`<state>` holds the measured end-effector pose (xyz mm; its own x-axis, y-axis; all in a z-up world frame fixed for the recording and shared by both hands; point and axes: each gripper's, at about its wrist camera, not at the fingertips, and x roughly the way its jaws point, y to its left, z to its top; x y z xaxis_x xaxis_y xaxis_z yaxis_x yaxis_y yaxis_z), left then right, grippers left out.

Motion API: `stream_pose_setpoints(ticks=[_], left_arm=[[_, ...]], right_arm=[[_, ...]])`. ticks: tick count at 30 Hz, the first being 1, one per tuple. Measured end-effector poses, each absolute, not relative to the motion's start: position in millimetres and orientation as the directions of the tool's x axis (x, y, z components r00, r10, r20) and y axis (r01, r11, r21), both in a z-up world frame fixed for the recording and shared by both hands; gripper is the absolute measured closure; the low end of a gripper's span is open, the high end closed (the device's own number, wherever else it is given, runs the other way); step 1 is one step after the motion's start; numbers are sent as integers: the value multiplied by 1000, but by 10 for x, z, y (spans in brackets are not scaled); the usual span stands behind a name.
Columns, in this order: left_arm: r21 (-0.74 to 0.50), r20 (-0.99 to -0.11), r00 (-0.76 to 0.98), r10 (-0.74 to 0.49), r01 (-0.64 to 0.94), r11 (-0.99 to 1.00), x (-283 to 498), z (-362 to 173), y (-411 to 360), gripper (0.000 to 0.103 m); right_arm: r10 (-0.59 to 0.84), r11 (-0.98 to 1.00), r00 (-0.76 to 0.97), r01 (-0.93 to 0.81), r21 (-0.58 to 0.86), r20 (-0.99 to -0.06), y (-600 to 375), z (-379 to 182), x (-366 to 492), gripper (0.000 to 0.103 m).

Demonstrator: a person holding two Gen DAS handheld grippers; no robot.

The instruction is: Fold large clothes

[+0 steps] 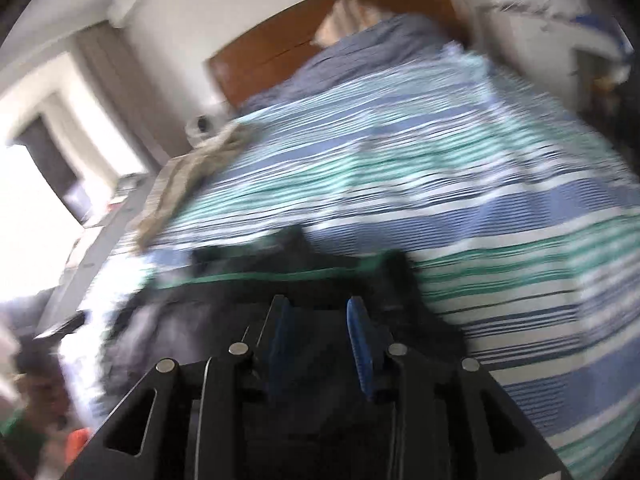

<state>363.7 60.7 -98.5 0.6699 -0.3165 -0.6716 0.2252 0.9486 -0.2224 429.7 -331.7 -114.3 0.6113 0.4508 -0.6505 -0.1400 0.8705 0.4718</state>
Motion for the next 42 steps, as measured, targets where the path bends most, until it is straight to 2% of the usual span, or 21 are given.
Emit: stream_pose_setpoints(ticks=[2,5,8,13,15,17,23,28,29,31,34,38,40,42], left_arm=[[-238,-677,642,-360,272,932,3655,-1001,361,20],[-213,-700,616,-361,303,929,3725,-1072,52,20],[-225,-724,586,-363,298,928,3903,-1154,-105,20],[-243,-768,542,-340,245,939,4329,-1420,-343,20],[-215,-786,525,-326,262,941,4384,-1582,-458,15],[-185,-788,527,-318,290,939,4377,-1707,-529,11],[-236,-779,511,-363,297,925,4408,-1961,-459,11],[-189,-799,507,-323,299,935,4377,-1918,-540,11],[-180,-806,500,-316,302,936,4350,-1868,-543,14],[-198,-805,475,-356,350,916,4223,-1720,-540,15],[-193,-790,470,-395,420,887,3980,-1575,-554,14],[-192,-800,453,-394,428,883,3925,-1765,-525,12],[-223,-788,453,-417,422,879,3946,-1865,-466,12],[-212,-784,463,-415,428,878,3949,-1916,-467,12]], right_arm=[[463,866,566,-123,485,-682,-3252,-1345,4408,71],[349,911,511,11,413,-785,-3350,-1821,4514,74],[361,891,574,20,453,-735,-3466,-1987,4432,76],[303,925,618,-7,380,-726,-3353,-2005,4368,75],[309,918,628,-2,396,-715,-3389,-2011,4357,75],[328,903,638,4,429,-697,-3454,-2029,4368,75],[326,898,655,11,440,-681,-3453,-2051,4371,75],[293,916,652,19,401,-700,-3401,-2019,4346,75],[284,923,647,17,386,-708,-3391,-1993,4343,74],[249,941,646,13,337,-721,-3364,-1897,4274,73],[234,946,667,10,323,-707,-3367,-1686,4035,67],[274,935,727,-49,351,-630,-3319,-1329,3469,63],[281,933,760,-74,351,-586,-3254,-1179,3054,56],[273,932,785,-72,356,-557,-3219,-1125,2736,44]])
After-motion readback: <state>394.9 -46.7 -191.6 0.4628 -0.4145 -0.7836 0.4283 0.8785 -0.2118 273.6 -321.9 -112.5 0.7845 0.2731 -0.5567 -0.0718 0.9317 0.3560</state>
